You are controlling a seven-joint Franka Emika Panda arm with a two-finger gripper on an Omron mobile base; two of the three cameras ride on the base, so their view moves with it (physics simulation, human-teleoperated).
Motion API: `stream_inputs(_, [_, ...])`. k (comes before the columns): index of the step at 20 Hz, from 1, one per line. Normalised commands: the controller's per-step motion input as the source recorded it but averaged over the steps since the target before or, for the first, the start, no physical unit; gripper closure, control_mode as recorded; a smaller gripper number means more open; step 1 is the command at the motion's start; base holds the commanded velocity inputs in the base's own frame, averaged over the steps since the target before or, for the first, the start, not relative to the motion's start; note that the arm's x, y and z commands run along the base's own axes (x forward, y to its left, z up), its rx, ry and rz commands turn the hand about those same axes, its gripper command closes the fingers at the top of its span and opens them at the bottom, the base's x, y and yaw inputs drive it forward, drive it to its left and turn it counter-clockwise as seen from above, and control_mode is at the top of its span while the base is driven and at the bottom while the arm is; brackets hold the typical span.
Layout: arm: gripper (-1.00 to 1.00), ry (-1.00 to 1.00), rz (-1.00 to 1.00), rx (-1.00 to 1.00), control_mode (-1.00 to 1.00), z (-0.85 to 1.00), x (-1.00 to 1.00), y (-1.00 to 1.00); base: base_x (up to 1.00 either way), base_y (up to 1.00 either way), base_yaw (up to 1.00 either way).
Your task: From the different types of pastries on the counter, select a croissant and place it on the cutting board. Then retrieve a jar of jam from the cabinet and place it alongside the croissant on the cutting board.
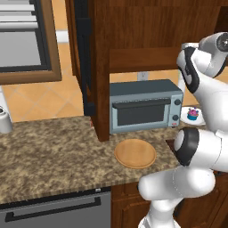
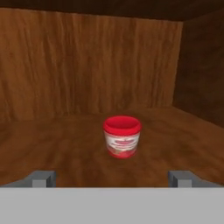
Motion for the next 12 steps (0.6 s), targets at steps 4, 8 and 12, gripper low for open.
stream_inputs(4, [-1.0,0.24,0.0,-0.05,-1.0,0.0,0.34,-0.08,0.0,0.0,0.0])
stream_inputs(8, [-1.0,0.11,0.0,-0.02,-1.0,0.0,0.3,-0.12,0.0,0.0,0.0])
stream_inputs(12, [-1.0,0.0,0.04,0.0,-1.0,-0.16,0.18,-0.39,0.0,0.0,0.0])
